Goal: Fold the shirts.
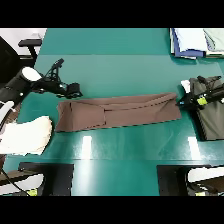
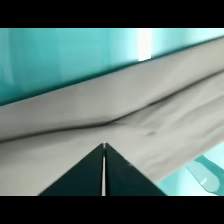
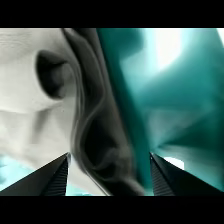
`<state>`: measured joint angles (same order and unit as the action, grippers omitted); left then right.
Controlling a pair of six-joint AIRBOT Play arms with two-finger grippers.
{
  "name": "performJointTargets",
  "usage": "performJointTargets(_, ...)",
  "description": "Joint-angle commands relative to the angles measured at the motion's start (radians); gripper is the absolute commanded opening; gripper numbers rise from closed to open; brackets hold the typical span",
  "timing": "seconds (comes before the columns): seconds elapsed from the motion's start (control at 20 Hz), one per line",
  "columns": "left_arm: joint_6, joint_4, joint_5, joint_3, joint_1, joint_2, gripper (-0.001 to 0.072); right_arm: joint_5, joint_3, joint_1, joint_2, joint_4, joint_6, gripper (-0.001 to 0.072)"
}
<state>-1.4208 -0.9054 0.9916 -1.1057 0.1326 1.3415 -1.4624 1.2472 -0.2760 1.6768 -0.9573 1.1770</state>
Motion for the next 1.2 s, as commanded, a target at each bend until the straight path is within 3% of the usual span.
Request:
performJointTargets(0.0,-0.051,0.017,-0.102,-0.002,0.117,0.009,0.0024,0.008,-0.013,0.021,0.061,0.091,-0.035,0.0566)
performJointTargets(0.05,-0.06,0.017,-0.129,-0.002,0.15,0.02,0.0024,0.014,0.0,0.043,0.072,0.097,-0.035,0.0464)
performJointTargets(0.2,-0.069,0.02,-0.142,-0.041,0.238,0.097,0.0024,0.023,0.047,0.099,0.072,0.094,-0.039,0.0036)
performJointTargets(0.4,-0.077,0.024,-0.135,-0.165,0.337,0.244,0.0024,-0.001,0.122,0.119,-0.041,0.124,-0.017,0.0016)
performJointTargets(0.55,-0.098,0.024,-0.135,-0.251,0.393,0.337,0.0024,-0.033,0.197,0.146,-0.166,0.256,-0.005,0.0016)
performJointTargets(0.75,-0.12,0.028,-0.146,-0.292,0.428,0.401,0.0024,-0.01,0.293,0.253,-0.298,0.316,0.032,0.0016)
performJointTargets(1.15,-0.119,0.109,-0.223,-0.295,0.431,0.443,0.0025,0.058,0.393,0.541,-0.338,0.337,0.079,0.0016)
